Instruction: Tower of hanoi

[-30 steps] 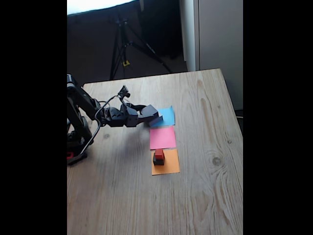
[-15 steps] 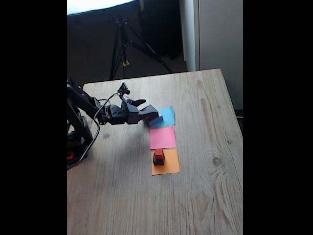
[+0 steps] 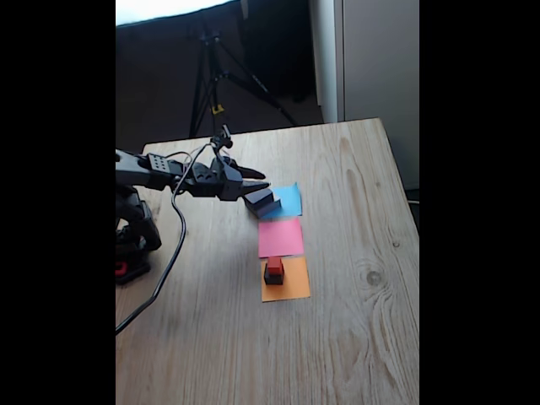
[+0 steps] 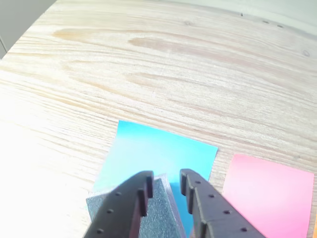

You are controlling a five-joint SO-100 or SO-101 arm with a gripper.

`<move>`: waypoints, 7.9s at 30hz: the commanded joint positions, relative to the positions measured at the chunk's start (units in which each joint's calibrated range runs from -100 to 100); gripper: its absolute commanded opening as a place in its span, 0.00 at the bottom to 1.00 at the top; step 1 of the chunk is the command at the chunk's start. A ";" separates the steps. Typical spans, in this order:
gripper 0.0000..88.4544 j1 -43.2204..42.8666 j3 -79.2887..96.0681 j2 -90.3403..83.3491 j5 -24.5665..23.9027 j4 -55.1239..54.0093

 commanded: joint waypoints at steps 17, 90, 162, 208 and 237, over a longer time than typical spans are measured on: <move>0.00 9.65 -64.21 -2.32 -9.61 78.17; 0.45 37.40 -13.66 -7.92 0.25 18.68; 0.52 41.50 7.34 37.12 3.60 -59.26; 0.49 42.33 2.15 50.60 12.13 -65.33; 0.18 41.83 4.97 49.39 15.97 -64.93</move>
